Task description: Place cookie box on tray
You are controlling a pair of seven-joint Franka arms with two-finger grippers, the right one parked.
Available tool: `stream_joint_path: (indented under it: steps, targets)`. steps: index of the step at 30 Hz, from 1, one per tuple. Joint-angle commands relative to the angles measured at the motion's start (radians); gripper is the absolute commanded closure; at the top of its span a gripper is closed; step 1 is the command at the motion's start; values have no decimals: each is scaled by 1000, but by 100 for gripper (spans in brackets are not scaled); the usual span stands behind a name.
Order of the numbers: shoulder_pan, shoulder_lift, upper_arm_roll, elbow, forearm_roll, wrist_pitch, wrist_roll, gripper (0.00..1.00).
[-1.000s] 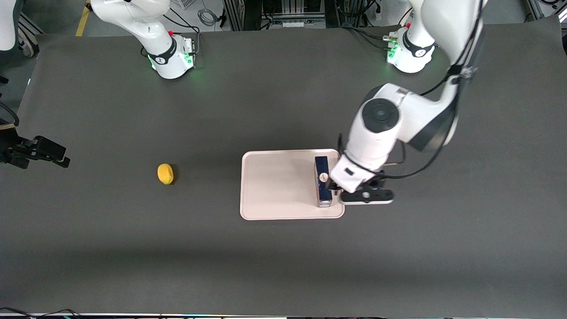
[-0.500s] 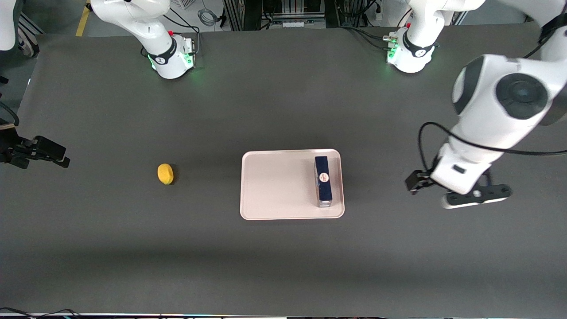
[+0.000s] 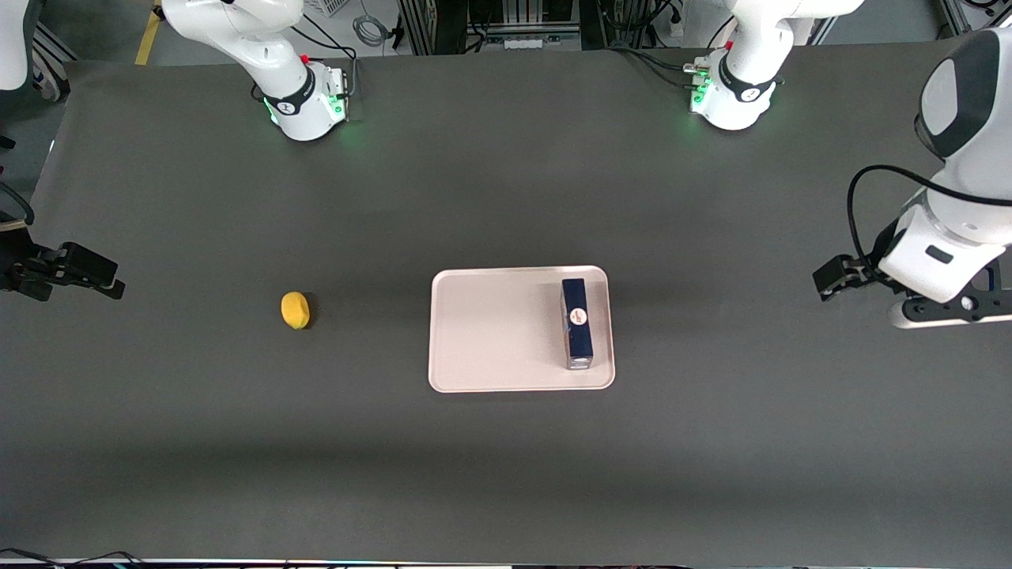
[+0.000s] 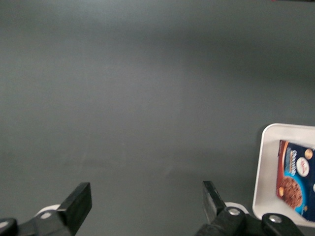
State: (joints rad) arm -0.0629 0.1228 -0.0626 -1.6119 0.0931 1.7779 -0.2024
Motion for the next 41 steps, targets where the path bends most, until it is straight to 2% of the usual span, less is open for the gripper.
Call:
stream_joint_path:
  steps: [1, 5, 9, 41]
  targets:
    - [6, -127, 9, -181, -18, 28, 95, 0]
    - [21, -193, 13, -261, -36, 60, 167, 0]
    - [18, -224, 44, -275, -70, 71, 241, 0]
    - [-2, -256, 47, -244, -70, 22, 236, 0]
